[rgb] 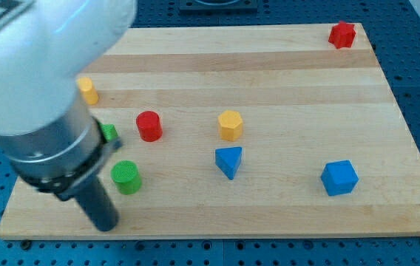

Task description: Push green circle near to the red circle

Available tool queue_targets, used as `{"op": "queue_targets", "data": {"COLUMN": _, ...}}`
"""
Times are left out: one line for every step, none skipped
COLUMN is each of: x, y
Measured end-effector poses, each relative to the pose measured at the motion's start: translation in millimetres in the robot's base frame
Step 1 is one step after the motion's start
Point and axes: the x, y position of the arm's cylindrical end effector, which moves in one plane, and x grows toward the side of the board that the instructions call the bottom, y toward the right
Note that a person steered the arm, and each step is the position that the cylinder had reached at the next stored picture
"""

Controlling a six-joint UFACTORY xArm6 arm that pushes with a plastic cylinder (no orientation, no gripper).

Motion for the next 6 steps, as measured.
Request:
{"op": "queue_targets", "data": {"x": 0, "y": -26}}
{"op": "queue_targets", "data": {"x": 0, "y": -15}}
{"op": "queue_targets", "data": {"x": -3, "y": 16}}
{"op": "queue_targets", "data": {"x": -28, "y": 27}}
{"op": "queue_targets", "data": {"x": -66, "y": 27}}
{"op": "queue_targets", "data": {"x": -111, "y": 18}}
